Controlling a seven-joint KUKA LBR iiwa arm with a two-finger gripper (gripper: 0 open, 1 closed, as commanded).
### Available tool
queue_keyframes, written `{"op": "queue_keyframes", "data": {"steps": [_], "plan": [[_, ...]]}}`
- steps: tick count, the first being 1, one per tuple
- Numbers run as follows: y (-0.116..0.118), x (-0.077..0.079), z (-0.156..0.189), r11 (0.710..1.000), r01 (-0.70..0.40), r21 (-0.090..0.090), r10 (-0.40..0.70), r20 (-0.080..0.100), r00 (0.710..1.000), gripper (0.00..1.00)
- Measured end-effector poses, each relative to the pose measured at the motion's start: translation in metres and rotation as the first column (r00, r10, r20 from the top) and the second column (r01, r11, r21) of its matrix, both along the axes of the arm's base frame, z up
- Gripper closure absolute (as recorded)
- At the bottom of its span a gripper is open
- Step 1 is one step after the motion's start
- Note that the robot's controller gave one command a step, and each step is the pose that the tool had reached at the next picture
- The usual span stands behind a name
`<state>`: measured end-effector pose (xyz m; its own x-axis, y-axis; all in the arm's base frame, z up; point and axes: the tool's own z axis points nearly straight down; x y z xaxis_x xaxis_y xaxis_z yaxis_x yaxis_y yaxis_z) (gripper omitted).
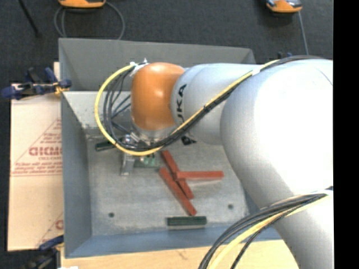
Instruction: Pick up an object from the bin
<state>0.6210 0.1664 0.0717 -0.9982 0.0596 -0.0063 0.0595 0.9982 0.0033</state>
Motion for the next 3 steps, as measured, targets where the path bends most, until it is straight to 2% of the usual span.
{"op": "queue_keyframes", "data": {"steps": [1, 2, 3], "plan": [[0.0, -0.001, -0.001, 1.0, 0.002, -0.001, -0.002, -0.002, 1.0, 0.0], [-0.069, 0.019, 0.0, 0.974, -0.228, -0.007, 0.228, 0.002, 0.974, 0.0], [-0.065, 0.018, 0.0, 0.974, -0.227, -0.002, 0.227, 0.002, 0.974, 1.0]]}}
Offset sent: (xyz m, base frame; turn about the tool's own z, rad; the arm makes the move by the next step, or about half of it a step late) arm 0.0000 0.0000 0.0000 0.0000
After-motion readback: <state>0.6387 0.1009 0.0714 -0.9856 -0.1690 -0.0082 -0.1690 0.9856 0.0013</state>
